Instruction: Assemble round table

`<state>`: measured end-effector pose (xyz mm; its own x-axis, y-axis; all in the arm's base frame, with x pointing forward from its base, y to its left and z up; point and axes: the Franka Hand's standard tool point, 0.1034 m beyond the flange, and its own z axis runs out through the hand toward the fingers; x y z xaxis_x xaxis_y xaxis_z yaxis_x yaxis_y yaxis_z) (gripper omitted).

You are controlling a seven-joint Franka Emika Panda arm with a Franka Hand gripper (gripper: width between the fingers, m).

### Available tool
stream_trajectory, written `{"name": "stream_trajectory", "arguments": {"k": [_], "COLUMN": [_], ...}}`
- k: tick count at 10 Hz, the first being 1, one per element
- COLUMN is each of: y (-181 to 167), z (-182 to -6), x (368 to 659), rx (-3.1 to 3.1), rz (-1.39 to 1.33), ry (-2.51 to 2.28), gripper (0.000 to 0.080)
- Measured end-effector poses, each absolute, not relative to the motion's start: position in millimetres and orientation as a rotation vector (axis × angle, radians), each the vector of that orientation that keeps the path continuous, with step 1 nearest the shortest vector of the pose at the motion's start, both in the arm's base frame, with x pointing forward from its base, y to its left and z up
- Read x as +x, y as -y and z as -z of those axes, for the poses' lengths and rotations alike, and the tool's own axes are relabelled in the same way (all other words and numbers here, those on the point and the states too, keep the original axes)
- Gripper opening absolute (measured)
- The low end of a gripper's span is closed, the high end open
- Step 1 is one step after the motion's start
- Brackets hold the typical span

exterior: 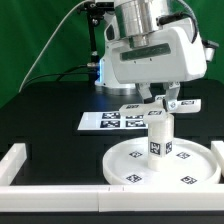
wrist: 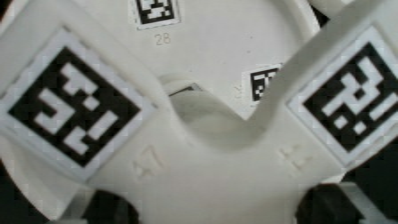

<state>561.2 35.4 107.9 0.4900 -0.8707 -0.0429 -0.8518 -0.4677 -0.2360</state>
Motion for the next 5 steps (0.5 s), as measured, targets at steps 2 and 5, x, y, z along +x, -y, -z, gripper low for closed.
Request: {"name": "stream_trajectory", "arguments": {"k": [2, 5], "y": [-35.0, -34.4], "z": [-107.7, -107.2], "x": [560.9, 560.5], "rx": [-2.412, -2.22], "rz": [0.098, 0.057], "ry": [-1.613, -1.833], "gripper": [0.0439, 0.0439]}}
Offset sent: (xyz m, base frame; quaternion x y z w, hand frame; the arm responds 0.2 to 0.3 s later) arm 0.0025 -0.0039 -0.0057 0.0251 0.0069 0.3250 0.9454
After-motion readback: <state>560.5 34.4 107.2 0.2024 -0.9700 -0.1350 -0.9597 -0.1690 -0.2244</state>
